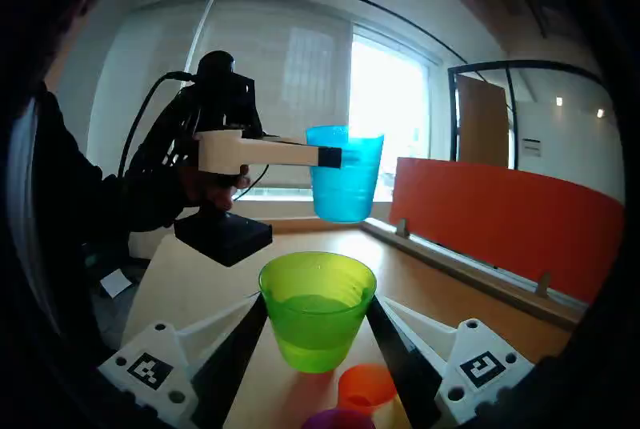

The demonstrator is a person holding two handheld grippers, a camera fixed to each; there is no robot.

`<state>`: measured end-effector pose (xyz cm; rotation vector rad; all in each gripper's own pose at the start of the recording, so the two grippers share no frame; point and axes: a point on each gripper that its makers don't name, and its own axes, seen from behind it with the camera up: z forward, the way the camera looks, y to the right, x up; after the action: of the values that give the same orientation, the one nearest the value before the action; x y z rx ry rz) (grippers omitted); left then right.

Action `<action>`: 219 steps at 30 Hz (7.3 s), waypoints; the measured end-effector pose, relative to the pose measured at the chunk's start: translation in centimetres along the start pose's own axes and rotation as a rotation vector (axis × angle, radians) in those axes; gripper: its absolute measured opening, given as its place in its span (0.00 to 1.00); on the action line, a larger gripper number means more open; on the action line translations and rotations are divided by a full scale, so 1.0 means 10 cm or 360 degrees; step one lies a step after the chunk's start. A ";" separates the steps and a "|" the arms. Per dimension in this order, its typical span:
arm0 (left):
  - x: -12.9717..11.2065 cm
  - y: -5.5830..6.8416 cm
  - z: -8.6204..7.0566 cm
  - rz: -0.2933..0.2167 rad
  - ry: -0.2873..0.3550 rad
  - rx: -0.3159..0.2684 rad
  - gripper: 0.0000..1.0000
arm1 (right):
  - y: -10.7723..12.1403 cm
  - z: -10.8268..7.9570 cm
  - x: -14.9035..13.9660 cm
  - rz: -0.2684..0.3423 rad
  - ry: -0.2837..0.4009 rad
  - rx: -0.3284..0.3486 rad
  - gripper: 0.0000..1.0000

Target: Pour water

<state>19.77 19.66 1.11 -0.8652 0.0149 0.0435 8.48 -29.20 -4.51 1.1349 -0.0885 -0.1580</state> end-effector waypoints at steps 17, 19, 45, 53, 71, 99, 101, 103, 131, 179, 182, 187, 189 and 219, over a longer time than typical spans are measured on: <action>-0.26 -0.03 -0.10 0.0008 -0.0097 0.0016 0.84 | -0.07 -0.07 0.01 0.0016 -0.0024 0.0024 0.88; -0.30 -0.02 -0.11 -0.0001 -0.0113 0.0016 0.83 | -0.08 -0.09 0.01 0.0025 -0.0027 0.0031 0.88; -0.83 0.12 -0.28 -0.0020 -0.0319 -0.0061 0.83 | -0.22 -0.25 -0.11 0.0065 -0.0144 0.0104 0.88; -0.93 0.11 -0.33 -0.0026 -0.0349 -0.0066 0.84 | -0.23 -0.26 -0.19 0.0058 -0.0180 0.0118 0.88; -1.21 0.13 -0.47 -0.0018 -0.0434 -0.0100 0.84 | -0.30 -0.24 -0.34 0.0051 -0.0252 0.0160 0.89; -1.88 0.30 -0.68 -0.0004 -0.0687 -0.0185 0.84 | -0.41 -0.20 -0.65 0.0069 -0.0373 0.0225 0.89; -1.94 0.32 -0.70 0.0011 -0.0714 -0.0198 0.84 | -0.43 -0.20 -0.68 0.0066 -0.0387 0.0230 0.89; -2.00 0.34 -0.72 0.0028 -0.0744 -0.0213 0.84 | -0.44 -0.20 -0.71 0.0067 -0.0399 0.0236 0.89; -2.49 0.50 -0.88 0.0135 -0.1004 -0.0364 0.84 | -0.61 -0.16 -1.03 0.0045 -0.0538 0.0307 0.89; -2.78 0.57 -0.98 0.0106 -0.1083 -0.0409 0.85 | -0.68 -0.13 -1.34 -0.0019 -0.0660 0.0336 0.89; -2.78 0.56 -0.99 0.0110 -0.1085 -0.0408 0.85 | -0.71 -0.13 -1.36 -0.0015 -0.0663 0.0342 0.89; -2.79 0.56 -1.01 0.0116 -0.1090 -0.0409 0.85 | -0.74 -0.11 -1.41 -0.0017 -0.0676 0.0351 0.89; -2.79 0.55 -1.03 0.0121 -0.1094 -0.0410 0.85 | -0.75 -0.11 -1.43 -0.0023 -0.0684 0.0352 0.89; -2.90 0.52 -1.12 0.0171 -0.1165 -0.0408 0.92 | -0.76 -0.13 -1.67 -0.0037 -0.0753 0.0359 0.90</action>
<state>-9.37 13.55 -9.16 -1.0622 -0.6418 0.4685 -8.41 -28.29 -11.81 1.3050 -0.5238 -0.4448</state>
